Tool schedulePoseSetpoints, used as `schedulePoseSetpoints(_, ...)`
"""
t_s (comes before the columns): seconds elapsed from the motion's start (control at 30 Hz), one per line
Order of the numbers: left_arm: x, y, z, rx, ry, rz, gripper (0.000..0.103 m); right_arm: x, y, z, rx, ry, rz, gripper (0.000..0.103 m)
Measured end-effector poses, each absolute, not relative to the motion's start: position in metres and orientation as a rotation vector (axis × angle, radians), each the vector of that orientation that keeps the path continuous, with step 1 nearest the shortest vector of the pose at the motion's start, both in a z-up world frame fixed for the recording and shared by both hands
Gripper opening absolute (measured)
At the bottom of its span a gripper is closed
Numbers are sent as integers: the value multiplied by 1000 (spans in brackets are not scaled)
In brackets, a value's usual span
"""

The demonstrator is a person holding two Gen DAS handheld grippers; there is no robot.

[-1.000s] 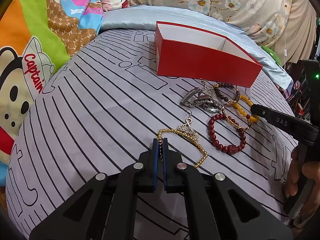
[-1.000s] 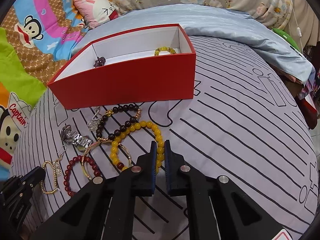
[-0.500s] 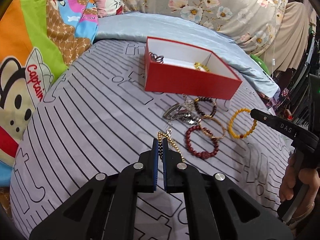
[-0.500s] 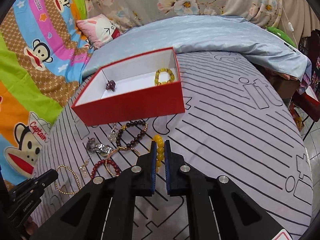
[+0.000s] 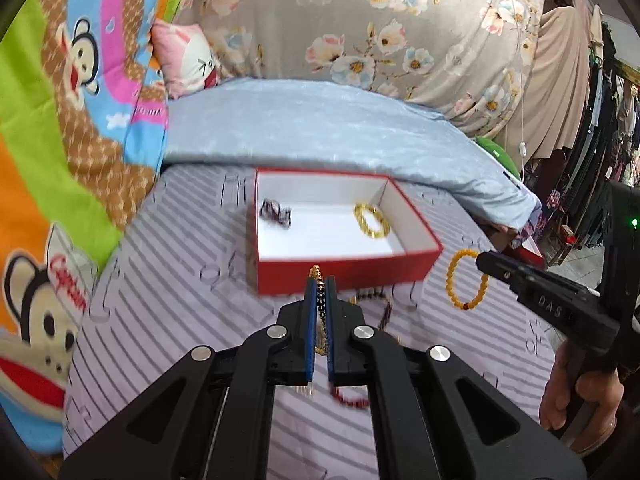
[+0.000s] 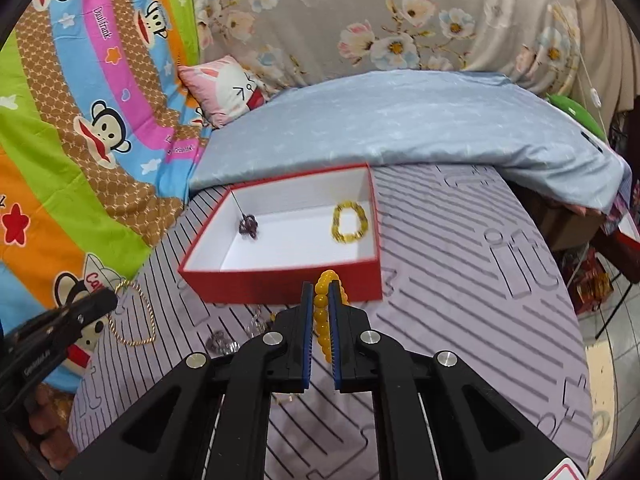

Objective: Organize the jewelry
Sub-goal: 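Carry both held pieces over into the red box, then open both tools to release the pieces inside the red box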

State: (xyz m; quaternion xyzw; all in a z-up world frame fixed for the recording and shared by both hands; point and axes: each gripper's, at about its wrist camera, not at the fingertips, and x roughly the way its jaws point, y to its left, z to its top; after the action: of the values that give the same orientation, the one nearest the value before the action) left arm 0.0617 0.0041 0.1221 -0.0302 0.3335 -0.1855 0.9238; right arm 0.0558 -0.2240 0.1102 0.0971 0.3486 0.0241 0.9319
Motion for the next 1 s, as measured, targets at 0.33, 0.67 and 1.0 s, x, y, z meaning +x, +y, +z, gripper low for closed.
schedulePoseSetpoints(0.33, 153, -25, 135, -79, 647, -408, 3, 138, -218, 124, 211, 696, 123, 7)
schedulePoseSetpoints(0.67, 209, -44, 85, -39, 736, -362, 3, 188, -206, 74, 228, 803, 151, 7)
schedulePoseSetpoints(1.0, 228, -40, 56, -6, 761, -267, 25, 195, -216, 52, 137, 797, 28, 29)
